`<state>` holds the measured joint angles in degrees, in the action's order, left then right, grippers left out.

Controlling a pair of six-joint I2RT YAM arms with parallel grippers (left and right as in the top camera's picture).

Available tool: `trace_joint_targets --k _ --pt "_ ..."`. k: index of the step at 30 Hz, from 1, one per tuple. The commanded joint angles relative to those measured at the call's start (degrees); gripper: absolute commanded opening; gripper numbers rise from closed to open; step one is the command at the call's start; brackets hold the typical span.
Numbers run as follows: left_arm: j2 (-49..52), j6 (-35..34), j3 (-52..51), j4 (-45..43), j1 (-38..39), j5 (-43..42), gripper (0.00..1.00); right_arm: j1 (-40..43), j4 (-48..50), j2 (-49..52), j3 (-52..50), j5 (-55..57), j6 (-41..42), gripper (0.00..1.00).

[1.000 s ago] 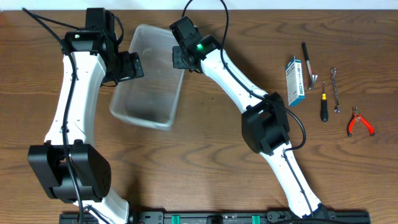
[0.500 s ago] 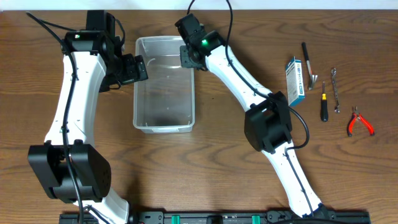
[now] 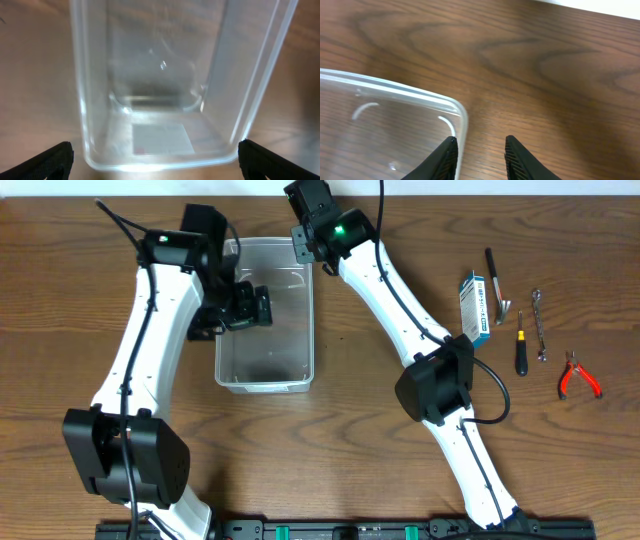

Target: Pack container

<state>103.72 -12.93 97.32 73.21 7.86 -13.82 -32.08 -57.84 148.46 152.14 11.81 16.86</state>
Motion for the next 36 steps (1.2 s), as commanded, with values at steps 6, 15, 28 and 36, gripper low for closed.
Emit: trace_joint_targets --k 6,15,28,36 --pt "-3.54 -8.15 0.04 5.86 0.74 -9.01 0.98 1.33 0.35 0.04 1.11 0.15 -9.51 0.40" --pt "-3.52 -10.93 -3.39 8.41 0.72 -1.36 0.86 1.68 -2.23 0.02 1.14 -0.04 -11.69 0.39" --pt "-3.48 -18.08 -17.75 -2.36 0.13 -1.36 0.06 2.47 -2.80 -2.82 1.16 -0.04 -13.33 0.44" --pt "-3.48 -18.03 -22.62 -9.68 0.13 2.64 0.06 2.91 -3.34 -4.59 1.18 -0.04 -14.47 0.44"
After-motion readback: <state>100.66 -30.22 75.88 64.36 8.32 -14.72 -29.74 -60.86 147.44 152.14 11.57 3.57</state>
